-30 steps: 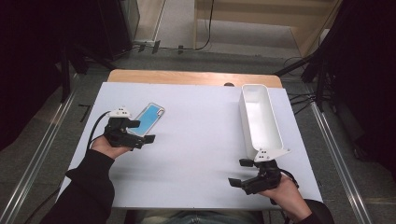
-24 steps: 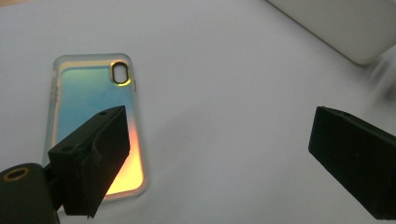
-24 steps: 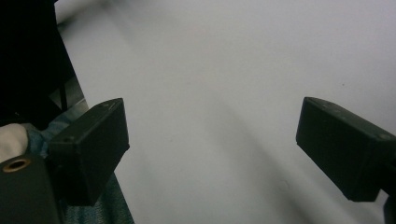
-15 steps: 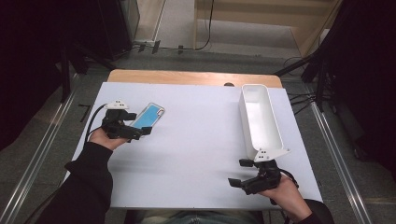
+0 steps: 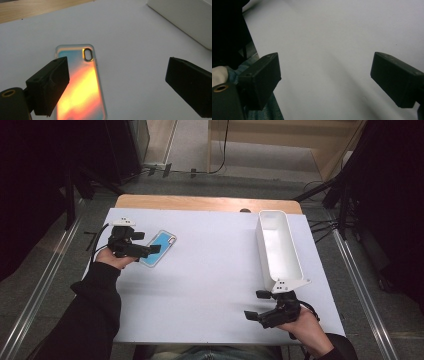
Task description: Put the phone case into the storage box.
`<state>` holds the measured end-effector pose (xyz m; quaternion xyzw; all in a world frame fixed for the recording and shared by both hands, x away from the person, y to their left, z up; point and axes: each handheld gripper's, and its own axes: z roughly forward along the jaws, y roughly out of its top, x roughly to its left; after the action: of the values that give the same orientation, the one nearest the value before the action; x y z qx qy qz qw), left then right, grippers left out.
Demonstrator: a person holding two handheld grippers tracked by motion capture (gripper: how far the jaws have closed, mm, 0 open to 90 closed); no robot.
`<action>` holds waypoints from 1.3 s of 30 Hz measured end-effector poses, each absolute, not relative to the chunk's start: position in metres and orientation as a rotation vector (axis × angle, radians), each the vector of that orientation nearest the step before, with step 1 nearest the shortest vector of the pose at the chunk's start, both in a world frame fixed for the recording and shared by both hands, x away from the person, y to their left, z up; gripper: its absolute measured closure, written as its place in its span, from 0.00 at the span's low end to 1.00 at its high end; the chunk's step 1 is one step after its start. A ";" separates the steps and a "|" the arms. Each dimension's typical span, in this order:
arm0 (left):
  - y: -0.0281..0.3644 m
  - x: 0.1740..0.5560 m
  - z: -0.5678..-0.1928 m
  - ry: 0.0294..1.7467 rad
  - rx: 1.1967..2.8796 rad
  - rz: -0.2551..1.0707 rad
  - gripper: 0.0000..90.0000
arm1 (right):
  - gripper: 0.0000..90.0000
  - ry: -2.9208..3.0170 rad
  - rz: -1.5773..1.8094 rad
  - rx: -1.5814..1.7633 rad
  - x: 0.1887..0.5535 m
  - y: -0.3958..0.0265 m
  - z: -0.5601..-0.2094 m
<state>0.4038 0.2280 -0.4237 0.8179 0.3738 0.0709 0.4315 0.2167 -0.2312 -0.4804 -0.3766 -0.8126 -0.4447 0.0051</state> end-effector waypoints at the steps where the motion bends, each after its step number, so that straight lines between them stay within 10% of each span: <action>1: 0.228 0.404 -0.424 0.932 2.039 0.177 0.06 | 0.09 -2.545 -1.393 -1.179 0.217 -0.231 -0.480; 39: 0.231 0.456 -0.439 0.978 2.047 0.239 0.00 | 0.09 -2.545 -1.392 -1.183 0.218 -0.232 -0.481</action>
<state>0.4561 0.2307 -0.4391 0.8156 0.3897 0.0952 0.4170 0.2179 -0.2315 -0.4812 -0.3776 -0.8124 -0.4443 0.0044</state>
